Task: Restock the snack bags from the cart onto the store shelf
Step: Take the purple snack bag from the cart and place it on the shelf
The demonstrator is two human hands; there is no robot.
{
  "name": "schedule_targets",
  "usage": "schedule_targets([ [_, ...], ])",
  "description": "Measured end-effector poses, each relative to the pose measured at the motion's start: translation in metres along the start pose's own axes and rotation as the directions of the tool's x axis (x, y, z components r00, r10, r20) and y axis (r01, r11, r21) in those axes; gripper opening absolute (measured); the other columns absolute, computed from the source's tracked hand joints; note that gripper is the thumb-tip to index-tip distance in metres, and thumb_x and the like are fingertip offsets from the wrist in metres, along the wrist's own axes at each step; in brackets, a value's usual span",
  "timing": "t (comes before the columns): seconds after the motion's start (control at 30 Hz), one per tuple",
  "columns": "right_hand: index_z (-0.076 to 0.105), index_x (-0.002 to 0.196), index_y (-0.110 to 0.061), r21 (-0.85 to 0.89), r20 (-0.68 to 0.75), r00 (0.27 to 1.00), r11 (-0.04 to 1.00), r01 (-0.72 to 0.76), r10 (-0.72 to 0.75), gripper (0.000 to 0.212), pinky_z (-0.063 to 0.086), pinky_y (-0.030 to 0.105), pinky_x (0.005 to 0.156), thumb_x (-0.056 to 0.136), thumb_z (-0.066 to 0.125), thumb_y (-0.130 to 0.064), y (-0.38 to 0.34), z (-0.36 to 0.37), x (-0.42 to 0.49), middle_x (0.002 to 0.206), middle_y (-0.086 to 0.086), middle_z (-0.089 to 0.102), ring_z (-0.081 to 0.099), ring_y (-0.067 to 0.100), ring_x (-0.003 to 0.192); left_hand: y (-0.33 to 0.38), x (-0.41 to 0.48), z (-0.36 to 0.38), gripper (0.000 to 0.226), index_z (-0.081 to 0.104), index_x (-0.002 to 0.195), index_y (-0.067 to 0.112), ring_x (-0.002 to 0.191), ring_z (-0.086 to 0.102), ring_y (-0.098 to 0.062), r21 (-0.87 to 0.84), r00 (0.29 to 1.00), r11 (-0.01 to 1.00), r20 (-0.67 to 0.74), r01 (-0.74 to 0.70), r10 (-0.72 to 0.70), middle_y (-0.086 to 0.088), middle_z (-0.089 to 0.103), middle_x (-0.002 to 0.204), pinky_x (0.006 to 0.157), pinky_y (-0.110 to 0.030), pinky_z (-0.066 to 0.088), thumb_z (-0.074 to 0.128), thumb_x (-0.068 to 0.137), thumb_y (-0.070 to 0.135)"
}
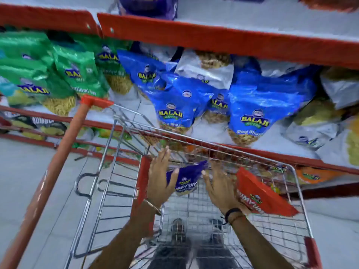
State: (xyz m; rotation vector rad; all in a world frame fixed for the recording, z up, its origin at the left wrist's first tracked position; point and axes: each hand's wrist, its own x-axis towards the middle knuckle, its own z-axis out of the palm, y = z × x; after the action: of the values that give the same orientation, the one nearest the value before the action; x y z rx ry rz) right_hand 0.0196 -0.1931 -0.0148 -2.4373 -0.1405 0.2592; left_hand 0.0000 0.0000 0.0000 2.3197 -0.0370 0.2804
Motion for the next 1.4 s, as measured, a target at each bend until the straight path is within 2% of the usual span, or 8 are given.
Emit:
schedule_targets([
  [0.1, 0.035, 0.136, -0.021, 0.119, 0.015, 0.991, 0.984, -0.133, 0.132, 0.072, 0.045, 0.034, 0.089, 0.084, 0.017, -0.067, 0.031, 0.037, 0.008, 0.135, 0.012, 0.052, 0.055, 0.031, 0.115, -0.042, -0.028, 0.031, 0.074, 0.016, 0.144, 0.017, 0.141, 0.022, -0.012, -0.114, 0.946, 0.940, 0.007, 0.322, -0.323, -0.007, 0.027, 0.152, 0.115, -0.043, 0.028, 0.051, 0.083, 0.038],
  [0.33, 0.034, 0.136, -0.007, 0.261, 0.246, 0.913, 0.885, -0.386, 0.326, 0.046, 0.033, 0.022, 0.096, 0.091, 0.043, -0.004, 0.092, 0.105, 0.046, 0.146, 0.015, 0.037, 0.040, 0.033, 0.130, -0.102, -0.073, 0.110, 0.084, 0.020, 0.138, 0.001, 0.122, 0.047, -0.035, -0.428, 0.617, 0.518, 0.128, 0.741, -0.776, -0.021, 0.046, 0.132, 0.105, -0.059, 0.037, 0.058, 0.063, 0.008],
  [0.43, 0.040, 0.130, 0.003, 0.338, 0.303, 0.907, 0.856, -0.390, 0.294, 0.042, 0.033, 0.003, 0.088, 0.088, 0.043, 0.007, 0.098, 0.119, 0.062, 0.132, 0.012, 0.043, 0.052, 0.007, 0.110, -0.111, -0.065, 0.123, 0.058, 0.035, 0.133, -0.001, 0.105, 0.056, -0.012, -0.338, 0.473, 0.374, 0.288, 0.864, -0.832, -0.021, 0.050, 0.131, 0.096, -0.027, 0.045, 0.057, 0.079, 0.007],
  [0.6, 0.061, 0.105, -0.005, 0.522, 0.220, 0.943, 0.786, -0.331, 0.251, 0.032, 0.048, 0.010, 0.073, 0.084, 0.045, 0.013, 0.106, 0.138, 0.070, 0.105, 0.007, 0.063, 0.060, -0.014, 0.082, -0.152, -0.047, 0.147, 0.031, 0.051, 0.083, 0.014, 0.047, 0.044, -0.004, -0.471, 0.471, 0.395, 0.051, 0.789, -0.881, 0.011, 0.056, 0.040, 0.049, -0.011, 0.042, 0.026, 0.092, -0.002],
  [0.73, 0.064, 0.097, 0.001, 0.630, 0.104, 0.942, 0.711, -0.311, 0.320, 0.032, 0.047, 0.006, 0.071, 0.081, 0.044, 0.018, 0.100, 0.137, 0.063, 0.094, 0.003, 0.067, 0.061, -0.013, 0.078, -0.153, -0.042, 0.145, 0.037, 0.047, 0.071, 0.018, 0.049, 0.046, -0.001, -0.468, 0.416, 0.328, 0.095, 0.821, -0.905, 0.011, 0.056, 0.046, 0.061, -0.024, 0.033, 0.027, 0.087, -0.009],
  [0.83, 0.065, 0.099, -0.004, 0.696, 0.091, 0.930, 0.646, -0.315, 0.356, 0.031, 0.050, 0.008, 0.073, 0.084, 0.046, 0.015, 0.095, 0.127, 0.053, 0.078, -0.023, 0.073, 0.064, -0.008, 0.080, -0.126, -0.039, 0.133, 0.039, 0.044, 0.067, 0.023, 0.051, 0.044, 0.003, -0.627, 0.315, 0.089, 0.259, 0.774, -0.913, 0.006, 0.049, 0.062, 0.054, -0.014, 0.041, 0.035, 0.087, -0.009],
  [1.13, 0.067, 0.076, -0.020, 0.762, 0.044, 0.933, 0.592, -0.262, 0.356, 0.036, 0.051, 0.015, 0.060, 0.086, 0.049, 0.009, 0.054, 0.028, -0.001, 0.070, -0.014, 0.072, 0.063, -0.004, 0.065, -0.048, -0.024, 0.074, 0.041, 0.064, 0.053, 0.023, 0.079, 0.046, -0.019, -0.788, 0.504, 0.205, 0.150, 0.581, -0.851, -0.005, 0.051, 0.072, 0.073, -0.043, 0.038, 0.053, 0.080, -0.006],
  [1.4, 0.057, 0.074, 0.000, 0.796, -0.262, 0.948, 0.596, 0.107, 0.180, 0.013, 0.051, 0.013, 0.048, 0.086, 0.053, 0.000, -0.030, -0.113, -0.022, 0.057, -0.012, 0.061, 0.054, -0.007, 0.054, 0.109, 0.029, -0.034, 0.022, 0.054, 0.069, 0.021, 0.065, 0.052, -0.021, -0.763, 0.713, 0.329, 0.234, 0.556, -0.661, -0.004, 0.054, 0.069, 0.055, -0.025, 0.049, 0.052, 0.085, 0.006],
])
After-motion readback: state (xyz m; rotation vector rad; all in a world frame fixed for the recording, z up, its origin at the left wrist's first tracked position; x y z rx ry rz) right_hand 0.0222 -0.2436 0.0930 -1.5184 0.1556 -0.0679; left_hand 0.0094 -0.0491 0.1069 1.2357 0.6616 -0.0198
